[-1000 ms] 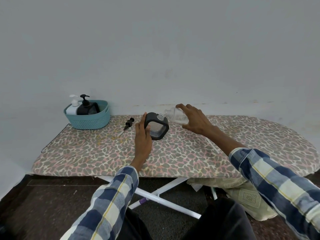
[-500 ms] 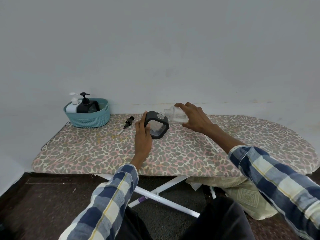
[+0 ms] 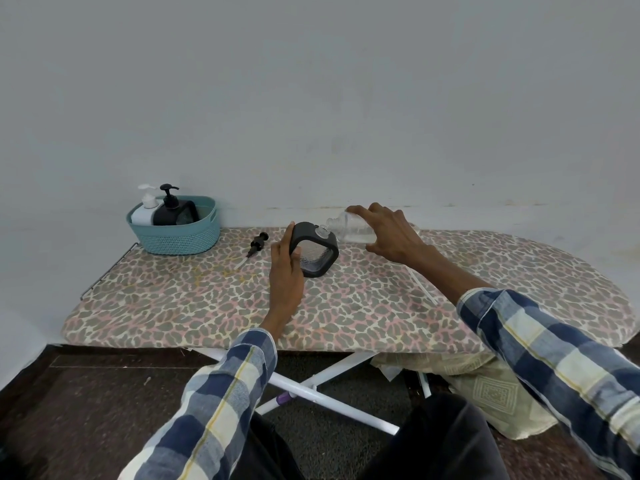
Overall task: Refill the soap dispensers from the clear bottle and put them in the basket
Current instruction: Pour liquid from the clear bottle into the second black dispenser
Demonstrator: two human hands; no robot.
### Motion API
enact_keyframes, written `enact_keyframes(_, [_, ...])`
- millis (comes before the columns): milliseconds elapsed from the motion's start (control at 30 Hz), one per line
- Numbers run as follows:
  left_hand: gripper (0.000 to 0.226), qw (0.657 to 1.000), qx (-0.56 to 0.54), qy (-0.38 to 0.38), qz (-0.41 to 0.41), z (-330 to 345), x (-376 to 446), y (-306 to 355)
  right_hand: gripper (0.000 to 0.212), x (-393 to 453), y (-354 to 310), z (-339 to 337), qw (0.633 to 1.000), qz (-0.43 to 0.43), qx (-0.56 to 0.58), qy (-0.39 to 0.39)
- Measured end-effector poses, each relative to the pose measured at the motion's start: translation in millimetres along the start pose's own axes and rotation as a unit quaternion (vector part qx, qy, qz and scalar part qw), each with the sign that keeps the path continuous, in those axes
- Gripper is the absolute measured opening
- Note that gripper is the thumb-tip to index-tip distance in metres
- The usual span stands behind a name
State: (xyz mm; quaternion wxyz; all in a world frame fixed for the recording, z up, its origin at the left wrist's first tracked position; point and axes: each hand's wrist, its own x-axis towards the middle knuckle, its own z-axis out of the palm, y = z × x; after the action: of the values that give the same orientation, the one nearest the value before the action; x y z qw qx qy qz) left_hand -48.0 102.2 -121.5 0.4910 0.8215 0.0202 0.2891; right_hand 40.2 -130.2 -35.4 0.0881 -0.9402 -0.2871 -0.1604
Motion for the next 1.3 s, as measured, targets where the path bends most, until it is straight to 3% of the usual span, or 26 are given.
enact_keyframes(1300, [0.051,0.999,0.026,0.003,0.023,1.1,1.8,-4.2,0.093,-2.2,-1.5,-4.1,0.996,-0.008,-0.084,0.038])
